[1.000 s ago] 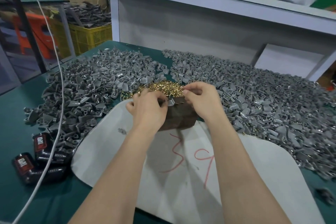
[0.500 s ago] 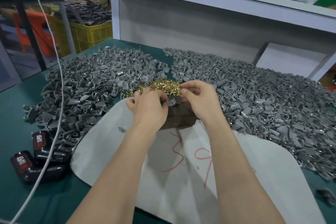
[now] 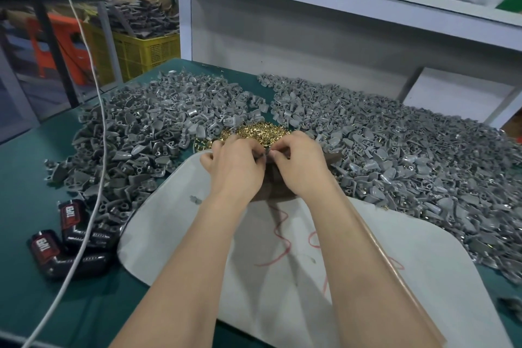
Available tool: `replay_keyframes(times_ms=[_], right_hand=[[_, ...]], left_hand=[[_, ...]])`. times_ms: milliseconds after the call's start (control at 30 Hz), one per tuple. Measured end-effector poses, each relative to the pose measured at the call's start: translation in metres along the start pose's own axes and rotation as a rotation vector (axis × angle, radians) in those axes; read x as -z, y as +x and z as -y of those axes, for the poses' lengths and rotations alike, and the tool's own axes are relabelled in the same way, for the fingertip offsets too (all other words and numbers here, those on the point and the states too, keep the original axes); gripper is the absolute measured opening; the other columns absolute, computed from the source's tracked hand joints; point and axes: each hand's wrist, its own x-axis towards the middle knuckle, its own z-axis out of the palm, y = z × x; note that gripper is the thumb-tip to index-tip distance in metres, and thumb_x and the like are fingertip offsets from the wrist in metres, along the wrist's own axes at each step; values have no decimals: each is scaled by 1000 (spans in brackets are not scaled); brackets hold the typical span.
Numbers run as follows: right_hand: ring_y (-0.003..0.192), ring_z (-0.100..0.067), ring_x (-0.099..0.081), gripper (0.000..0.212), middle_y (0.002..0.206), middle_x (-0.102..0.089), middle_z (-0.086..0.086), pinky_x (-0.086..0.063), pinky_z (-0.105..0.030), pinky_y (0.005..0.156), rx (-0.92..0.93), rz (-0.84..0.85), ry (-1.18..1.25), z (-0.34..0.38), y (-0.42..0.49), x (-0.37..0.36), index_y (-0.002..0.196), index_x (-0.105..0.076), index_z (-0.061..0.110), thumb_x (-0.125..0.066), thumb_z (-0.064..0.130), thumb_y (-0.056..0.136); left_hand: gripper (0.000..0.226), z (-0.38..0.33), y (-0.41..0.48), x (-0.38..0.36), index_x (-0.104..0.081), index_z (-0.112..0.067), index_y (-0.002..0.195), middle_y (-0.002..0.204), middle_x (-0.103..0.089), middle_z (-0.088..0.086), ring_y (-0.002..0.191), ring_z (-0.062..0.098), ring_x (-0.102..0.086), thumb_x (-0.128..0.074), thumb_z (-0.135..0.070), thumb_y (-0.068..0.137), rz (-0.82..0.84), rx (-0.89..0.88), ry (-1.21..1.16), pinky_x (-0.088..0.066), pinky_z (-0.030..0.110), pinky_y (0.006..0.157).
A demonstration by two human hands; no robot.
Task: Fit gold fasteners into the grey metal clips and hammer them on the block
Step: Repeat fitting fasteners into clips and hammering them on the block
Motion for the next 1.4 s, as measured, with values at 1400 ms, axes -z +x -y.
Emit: replay_keyframes(times_ms=[1400], right_hand=[[97, -23, -55, 11, 107, -55, -6, -26, -21, 69, 36, -54, -353, 17, -1, -9, 96, -62, 8, -53, 6, 89]], left_hand=[[10, 1, 1, -1, -64, -27, 84, 102, -58, -5, 109, 25, -41, -56, -28, 91, -31, -37, 11, -16, 31, 76]])
